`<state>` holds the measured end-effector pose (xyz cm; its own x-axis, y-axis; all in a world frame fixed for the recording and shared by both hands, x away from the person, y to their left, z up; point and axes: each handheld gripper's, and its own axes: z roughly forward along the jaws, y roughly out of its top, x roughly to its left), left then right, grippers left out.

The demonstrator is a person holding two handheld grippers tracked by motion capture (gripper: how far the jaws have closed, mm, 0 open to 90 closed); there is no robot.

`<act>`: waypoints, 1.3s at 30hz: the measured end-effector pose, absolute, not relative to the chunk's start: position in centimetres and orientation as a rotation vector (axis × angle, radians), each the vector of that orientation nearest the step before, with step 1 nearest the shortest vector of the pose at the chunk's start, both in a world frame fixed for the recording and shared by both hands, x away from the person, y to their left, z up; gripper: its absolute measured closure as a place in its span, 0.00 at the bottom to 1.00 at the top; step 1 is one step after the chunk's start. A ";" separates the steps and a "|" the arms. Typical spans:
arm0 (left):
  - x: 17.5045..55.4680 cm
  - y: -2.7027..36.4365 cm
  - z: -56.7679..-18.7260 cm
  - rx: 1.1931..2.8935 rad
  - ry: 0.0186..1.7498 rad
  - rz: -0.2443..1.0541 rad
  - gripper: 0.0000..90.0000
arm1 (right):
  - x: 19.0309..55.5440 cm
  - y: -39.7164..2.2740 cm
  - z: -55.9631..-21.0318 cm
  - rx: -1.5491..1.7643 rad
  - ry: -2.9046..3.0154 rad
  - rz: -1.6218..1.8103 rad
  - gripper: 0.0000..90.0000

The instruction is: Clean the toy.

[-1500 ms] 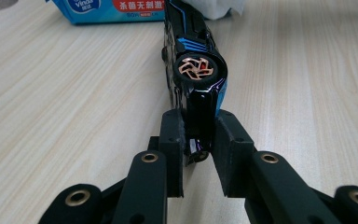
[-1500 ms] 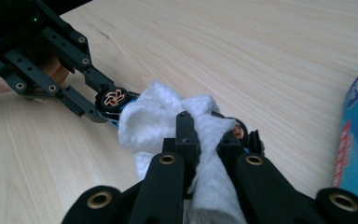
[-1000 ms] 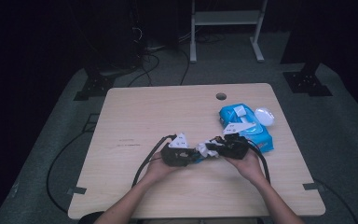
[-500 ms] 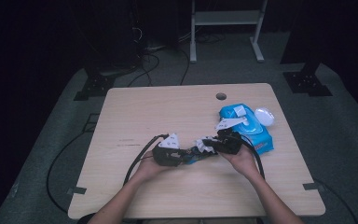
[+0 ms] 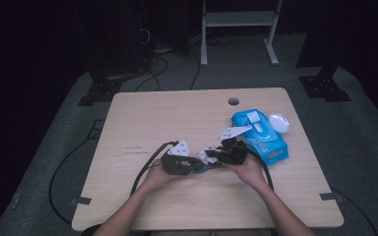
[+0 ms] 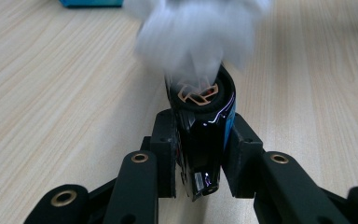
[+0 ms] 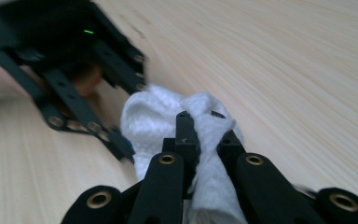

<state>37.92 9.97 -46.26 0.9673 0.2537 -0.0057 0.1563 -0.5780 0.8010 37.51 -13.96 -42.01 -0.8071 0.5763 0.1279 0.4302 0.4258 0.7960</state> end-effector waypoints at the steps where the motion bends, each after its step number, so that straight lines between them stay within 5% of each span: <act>1: 38.0 10.0 -46.3 2.201 0.283 0.136 0.76 | 37.6 -14.7 -41.9 0.922 2.491 1.317 0.93; 8: 38.2 10.1 -46.2 2.200 0.282 0.123 0.76 | 37.9 -18.2 -42.0 1.035 2.412 1.296 0.93; 39: 38.5 10.6 -46.2 2.200 0.284 0.104 0.76 | 37.4 -17.4 -42.4 0.966 2.414 1.334 0.93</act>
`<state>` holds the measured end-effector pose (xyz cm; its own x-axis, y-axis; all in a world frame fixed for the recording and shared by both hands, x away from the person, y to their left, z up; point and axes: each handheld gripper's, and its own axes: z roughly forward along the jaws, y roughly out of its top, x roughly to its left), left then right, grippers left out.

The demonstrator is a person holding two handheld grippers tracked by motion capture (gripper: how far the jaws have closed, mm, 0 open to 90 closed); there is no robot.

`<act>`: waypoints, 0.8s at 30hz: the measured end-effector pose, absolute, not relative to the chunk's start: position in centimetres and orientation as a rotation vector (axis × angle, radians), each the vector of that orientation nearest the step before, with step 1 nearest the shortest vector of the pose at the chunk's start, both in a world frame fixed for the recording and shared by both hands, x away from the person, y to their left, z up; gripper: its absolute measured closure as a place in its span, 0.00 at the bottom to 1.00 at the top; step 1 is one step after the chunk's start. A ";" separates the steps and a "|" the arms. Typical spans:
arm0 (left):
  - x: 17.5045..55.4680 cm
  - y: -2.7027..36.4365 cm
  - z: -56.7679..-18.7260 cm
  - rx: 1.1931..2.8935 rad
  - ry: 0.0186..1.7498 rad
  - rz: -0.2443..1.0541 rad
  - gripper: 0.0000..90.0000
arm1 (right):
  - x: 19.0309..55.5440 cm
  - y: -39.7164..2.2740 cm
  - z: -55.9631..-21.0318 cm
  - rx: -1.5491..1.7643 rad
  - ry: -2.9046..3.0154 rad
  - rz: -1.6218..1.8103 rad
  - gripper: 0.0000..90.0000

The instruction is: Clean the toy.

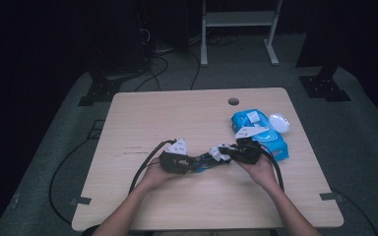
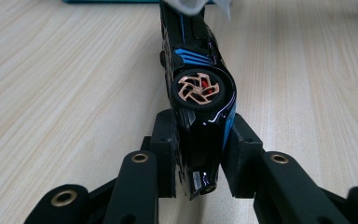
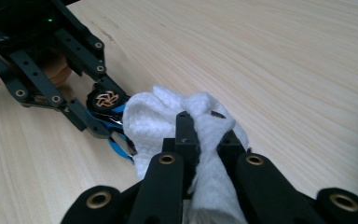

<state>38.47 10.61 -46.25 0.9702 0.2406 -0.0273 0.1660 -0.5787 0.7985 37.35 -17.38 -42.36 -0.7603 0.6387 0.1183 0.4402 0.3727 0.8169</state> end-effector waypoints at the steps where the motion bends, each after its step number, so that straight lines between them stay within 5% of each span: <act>1: 38.5 10.6 -46.2 2.200 0.282 0.104 0.76 | 37.4 -17.7 -42.4 0.980 2.410 1.329 0.93; 24: 38.7 10.7 -46.3 2.198 0.281 0.097 0.76 | 37.6 -17.8 -42.5 0.983 2.400 1.337 0.93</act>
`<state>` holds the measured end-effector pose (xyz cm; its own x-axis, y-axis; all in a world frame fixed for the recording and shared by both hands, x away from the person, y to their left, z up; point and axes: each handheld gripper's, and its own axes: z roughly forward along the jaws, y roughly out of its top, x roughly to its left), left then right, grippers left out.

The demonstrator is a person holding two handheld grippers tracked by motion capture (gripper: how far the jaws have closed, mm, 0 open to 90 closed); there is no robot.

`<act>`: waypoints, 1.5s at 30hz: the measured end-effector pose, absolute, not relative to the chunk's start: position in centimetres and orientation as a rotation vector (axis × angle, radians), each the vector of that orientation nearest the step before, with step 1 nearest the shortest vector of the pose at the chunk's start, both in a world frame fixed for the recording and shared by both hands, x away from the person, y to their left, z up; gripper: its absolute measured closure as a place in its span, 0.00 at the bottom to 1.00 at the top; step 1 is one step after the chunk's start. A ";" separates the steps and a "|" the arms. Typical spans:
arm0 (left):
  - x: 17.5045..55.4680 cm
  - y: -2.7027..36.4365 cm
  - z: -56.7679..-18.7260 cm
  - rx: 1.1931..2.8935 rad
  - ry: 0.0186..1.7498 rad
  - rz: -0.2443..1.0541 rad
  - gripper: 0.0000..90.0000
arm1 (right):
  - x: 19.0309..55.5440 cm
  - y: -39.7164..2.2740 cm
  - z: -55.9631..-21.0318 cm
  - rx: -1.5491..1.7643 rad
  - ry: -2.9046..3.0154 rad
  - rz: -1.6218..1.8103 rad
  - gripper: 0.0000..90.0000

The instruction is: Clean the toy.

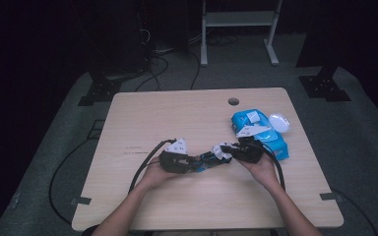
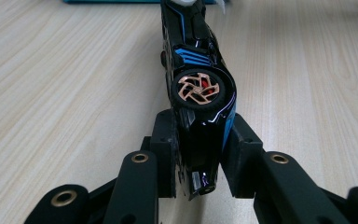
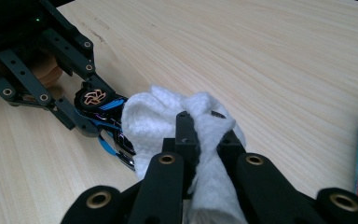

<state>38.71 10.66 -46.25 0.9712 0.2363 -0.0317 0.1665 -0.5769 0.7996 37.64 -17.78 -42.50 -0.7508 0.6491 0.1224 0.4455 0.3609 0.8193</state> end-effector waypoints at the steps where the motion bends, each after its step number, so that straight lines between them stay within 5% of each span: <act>1: 38.7 10.7 -46.3 2.197 0.280 0.095 0.76 | 37.6 -17.8 -42.5 0.987 2.398 1.340 0.93; 9: 38.9 10.7 -46.3 2.193 0.269 0.089 0.76 | 36.9 -13.7 -42.7 0.902 2.477 1.405 0.93; 17: 39.2 10.7 -46.3 2.200 0.257 0.084 0.76 | 37.9 -14.7 -42.4 0.966 2.423 1.355 0.93; 23: 39.1 10.7 -46.1 2.210 0.255 0.092 0.76 | 36.9 -9.2 -42.5 0.791 2.518 1.397 0.93; 34: 39.6 12.3 -46.0 2.220 0.258 0.116 0.76 | 38.9 -16.8 -42.0 1.015 2.410 1.315 0.93; 45: 40.1 12.9 -45.8 2.176 0.371 0.080 0.67 | 38.5 -16.4 -42.2 0.990 2.397 1.281 0.93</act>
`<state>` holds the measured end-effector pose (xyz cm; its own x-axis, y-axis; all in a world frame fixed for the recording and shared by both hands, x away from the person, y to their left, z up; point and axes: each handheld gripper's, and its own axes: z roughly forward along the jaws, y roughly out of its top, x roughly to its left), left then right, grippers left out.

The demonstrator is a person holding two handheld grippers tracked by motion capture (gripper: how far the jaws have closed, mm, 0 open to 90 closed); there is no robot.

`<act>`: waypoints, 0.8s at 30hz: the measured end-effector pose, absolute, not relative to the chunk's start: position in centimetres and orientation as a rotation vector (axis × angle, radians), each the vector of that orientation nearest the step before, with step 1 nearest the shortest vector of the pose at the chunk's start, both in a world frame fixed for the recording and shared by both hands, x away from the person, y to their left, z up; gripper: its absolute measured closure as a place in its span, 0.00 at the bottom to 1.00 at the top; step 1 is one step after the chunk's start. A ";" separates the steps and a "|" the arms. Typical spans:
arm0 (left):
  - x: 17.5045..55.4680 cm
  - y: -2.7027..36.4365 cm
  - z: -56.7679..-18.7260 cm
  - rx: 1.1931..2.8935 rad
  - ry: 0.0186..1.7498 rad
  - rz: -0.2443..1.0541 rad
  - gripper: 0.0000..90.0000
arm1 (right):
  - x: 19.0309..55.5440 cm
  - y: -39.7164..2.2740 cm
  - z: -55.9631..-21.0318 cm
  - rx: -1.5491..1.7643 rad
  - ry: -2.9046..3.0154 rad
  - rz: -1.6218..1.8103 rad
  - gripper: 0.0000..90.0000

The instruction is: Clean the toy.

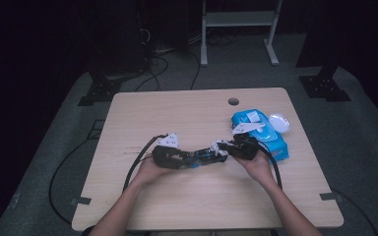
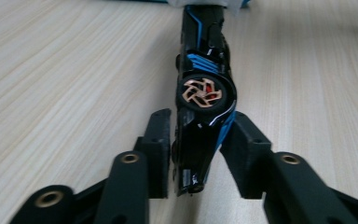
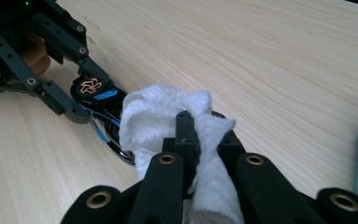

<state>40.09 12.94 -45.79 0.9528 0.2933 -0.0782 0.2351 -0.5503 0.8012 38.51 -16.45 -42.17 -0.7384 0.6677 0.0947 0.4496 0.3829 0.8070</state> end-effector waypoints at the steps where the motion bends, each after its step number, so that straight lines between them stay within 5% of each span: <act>1: 40.1 13.0 -45.8 2.173 0.380 0.073 0.66 | 38.5 -16.4 -42.1 0.988 2.398 1.279 0.93; 7: 40.8 13.3 -45.6 2.106 0.494 -0.023 0.47 | 38.3 -16.5 -42.2 0.971 2.410 1.294 0.93; 13: 40.5 12.7 -45.8 2.124 0.479 -0.026 0.46 | 37.8 -16.5 -42.6 0.915 2.388 1.295 0.93; 18: 40.4 12.5 -45.8 2.131 0.494 0.001 0.48 | 37.4 -16.7 -42.9 0.899 2.368 1.314 0.93; 24: 39.7 11.3 -46.2 2.214 0.408 0.116 0.64 | 37.3 -16.6 -43.0 0.854 2.362 1.305 0.93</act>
